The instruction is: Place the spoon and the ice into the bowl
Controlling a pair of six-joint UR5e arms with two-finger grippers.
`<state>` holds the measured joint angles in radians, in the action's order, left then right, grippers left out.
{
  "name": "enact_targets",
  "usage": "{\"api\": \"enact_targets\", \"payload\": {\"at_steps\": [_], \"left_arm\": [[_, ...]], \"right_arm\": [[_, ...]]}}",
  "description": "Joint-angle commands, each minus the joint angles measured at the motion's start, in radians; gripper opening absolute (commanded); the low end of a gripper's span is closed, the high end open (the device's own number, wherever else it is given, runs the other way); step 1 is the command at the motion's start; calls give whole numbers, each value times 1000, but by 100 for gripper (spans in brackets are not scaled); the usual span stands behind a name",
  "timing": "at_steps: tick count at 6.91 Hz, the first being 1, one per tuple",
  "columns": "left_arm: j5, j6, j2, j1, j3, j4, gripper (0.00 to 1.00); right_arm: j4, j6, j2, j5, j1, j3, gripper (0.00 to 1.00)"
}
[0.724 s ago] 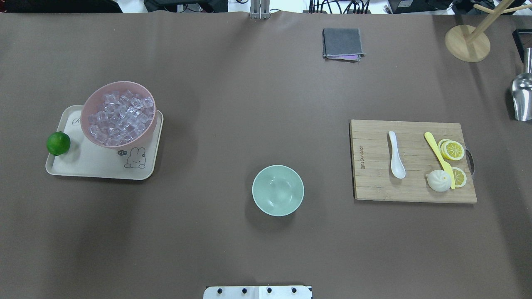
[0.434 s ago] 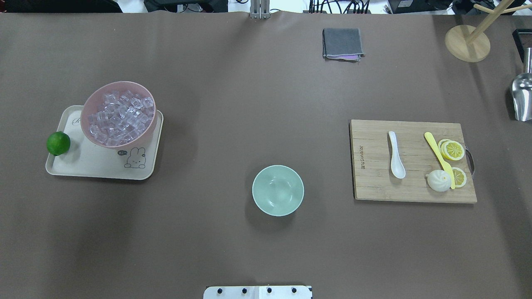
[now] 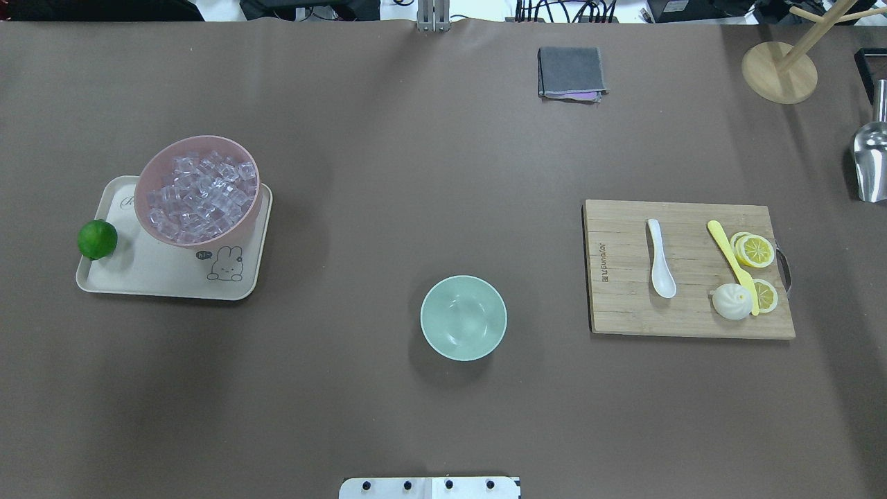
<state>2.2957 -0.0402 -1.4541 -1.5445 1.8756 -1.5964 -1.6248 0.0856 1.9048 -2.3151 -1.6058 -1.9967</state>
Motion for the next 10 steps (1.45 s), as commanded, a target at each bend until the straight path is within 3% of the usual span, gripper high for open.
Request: {"api": "enact_targets", "payload": {"at_steps": [1, 2, 3, 4, 8, 10], "left_arm": [[1, -4, -11, 0, 28, -10, 99], [1, -6, -14, 0, 40, -60, 99], [1, -6, -8, -3, 28, -188, 99], [1, -9, 1, -5, 21, -286, 99], [-21, -10, -121, 0, -88, -352, 99], [-16, -111, -150, 13, -89, -435, 99]], "right_arm": [[0, -1, -10, 5, -45, -52, 100], [2, -4, -38, 5, -52, -54, 100], [0, -3, -105, -3, -54, -66, 100], [0, -6, -99, -51, -57, -98, 100], [16, 9, -102, -72, -77, -90, 100], [126, -7, -112, -82, -74, -59, 100]]}}
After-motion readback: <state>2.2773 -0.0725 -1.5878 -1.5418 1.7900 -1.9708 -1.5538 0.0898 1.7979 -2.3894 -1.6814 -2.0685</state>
